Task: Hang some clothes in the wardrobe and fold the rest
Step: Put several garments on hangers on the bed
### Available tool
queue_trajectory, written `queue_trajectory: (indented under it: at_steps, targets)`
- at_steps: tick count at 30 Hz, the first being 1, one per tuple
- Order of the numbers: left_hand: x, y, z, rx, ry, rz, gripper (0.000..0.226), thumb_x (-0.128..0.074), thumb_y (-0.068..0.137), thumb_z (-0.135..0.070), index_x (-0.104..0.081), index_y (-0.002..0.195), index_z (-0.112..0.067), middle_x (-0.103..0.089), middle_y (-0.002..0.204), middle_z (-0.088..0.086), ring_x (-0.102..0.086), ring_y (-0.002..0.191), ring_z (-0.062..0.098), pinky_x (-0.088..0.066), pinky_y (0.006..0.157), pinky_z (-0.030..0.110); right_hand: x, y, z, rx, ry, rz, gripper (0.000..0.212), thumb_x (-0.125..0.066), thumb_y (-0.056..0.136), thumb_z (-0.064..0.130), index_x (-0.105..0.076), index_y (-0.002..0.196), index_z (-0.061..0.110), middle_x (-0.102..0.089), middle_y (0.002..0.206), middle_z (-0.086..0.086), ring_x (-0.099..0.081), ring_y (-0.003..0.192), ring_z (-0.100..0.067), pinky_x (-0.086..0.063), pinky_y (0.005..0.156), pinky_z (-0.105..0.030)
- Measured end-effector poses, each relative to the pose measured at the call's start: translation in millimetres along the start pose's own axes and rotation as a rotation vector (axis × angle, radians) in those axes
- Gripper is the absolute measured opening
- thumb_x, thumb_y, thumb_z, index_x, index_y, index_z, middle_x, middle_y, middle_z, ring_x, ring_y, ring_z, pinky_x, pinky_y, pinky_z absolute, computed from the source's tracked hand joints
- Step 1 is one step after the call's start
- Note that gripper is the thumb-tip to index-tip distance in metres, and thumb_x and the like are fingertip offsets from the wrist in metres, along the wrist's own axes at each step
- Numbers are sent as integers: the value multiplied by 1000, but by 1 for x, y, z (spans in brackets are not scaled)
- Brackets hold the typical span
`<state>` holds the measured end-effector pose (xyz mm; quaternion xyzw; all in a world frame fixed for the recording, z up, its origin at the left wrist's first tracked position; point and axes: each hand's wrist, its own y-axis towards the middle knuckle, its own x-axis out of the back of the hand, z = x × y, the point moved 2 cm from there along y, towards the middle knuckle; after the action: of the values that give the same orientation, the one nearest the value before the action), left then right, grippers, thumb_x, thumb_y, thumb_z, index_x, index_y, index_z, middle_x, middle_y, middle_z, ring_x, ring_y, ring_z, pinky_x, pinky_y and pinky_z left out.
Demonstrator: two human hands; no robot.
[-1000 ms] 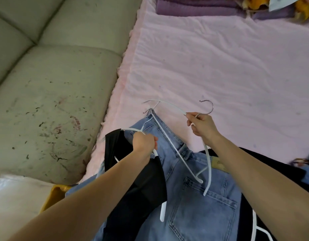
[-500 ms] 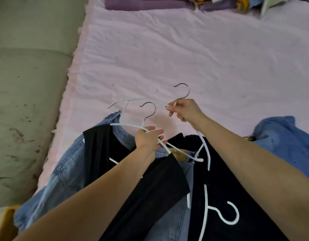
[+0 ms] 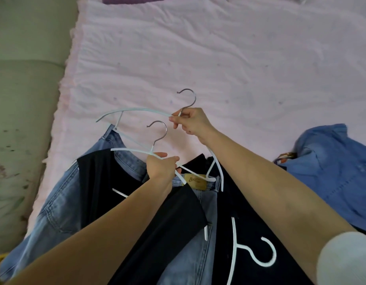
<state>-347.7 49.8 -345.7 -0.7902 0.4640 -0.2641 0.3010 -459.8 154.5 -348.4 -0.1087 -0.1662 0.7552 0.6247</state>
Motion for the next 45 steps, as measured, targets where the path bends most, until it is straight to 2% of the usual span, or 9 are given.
queue_trajectory:
  at_steps: [15,20,24,27,30,35,38,41,45]
  targets:
    - [-17,-3,4,50,-42,50,32,-64,82,11,-43,101,-7,-53,81,13,-50,62,18,-53,53,29,31,-7,-34,-39,60,55,6,-69,86,12,-64,84,9,-61,65,-8,-24,40,-11,-14,42,-22]
    - [-20,-1,-2,66,-153,56,15,-56,94,-6,-52,108,-5,-69,85,8,-57,68,18,-53,56,28,30,-16,-28,-26,36,121,1,-64,89,9,-63,90,8,-57,64,-6,-28,39,-9,-18,41,-20]
    - [-27,6,-23,129,-274,63,15,-57,94,-13,-61,106,-4,-70,96,9,-56,62,16,-44,42,21,47,-42,-37,-57,-337,212,27,-61,85,2,-66,109,13,-64,75,-5,-45,50,-12,-41,51,-23]
    - [-37,7,-28,171,-279,58,8,-62,90,-9,-60,84,-3,-67,96,11,-57,59,16,-40,38,19,62,-71,-59,-48,-410,199,41,-57,86,1,-59,121,21,-65,80,-5,-58,66,-17,-53,68,-28]
    - [-51,0,-17,184,-198,114,15,-63,89,-8,-58,75,-8,-65,88,7,-55,57,14,-40,46,23,69,-86,-70,-5,-454,161,52,-56,88,3,-50,131,31,-65,87,-5,-60,84,-21,-49,83,-28]
    - [-72,-4,-8,208,-148,208,17,-68,85,-8,-59,70,-8,-40,58,2,-30,26,7,-25,32,12,66,-94,-67,61,-479,239,67,-55,84,7,-39,139,42,-60,89,-9,-52,75,-13,-46,73,-27]
    - [-74,2,-8,208,-131,246,14,-67,84,-1,-61,74,-10,-39,62,2,-28,27,6,-21,30,14,75,-106,-71,-34,-617,212,58,-59,82,11,-45,132,37,-62,89,-3,-58,77,-17,-51,75,-30]
    - [-65,5,-6,185,-76,274,10,-67,85,-3,-63,81,-12,-46,69,1,-29,32,4,-18,32,15,78,-124,-75,-231,-791,155,20,-65,84,26,-59,100,16,-64,85,-3,-63,80,-23,-52,74,-36]
    - [-49,1,1,134,-65,293,8,-65,89,-8,-63,91,-16,-53,79,2,-30,32,3,-20,30,14,68,-135,-72,-610,-777,212,37,-51,93,42,-57,90,5,-63,82,-15,-65,71,-31,-59,72,-37]
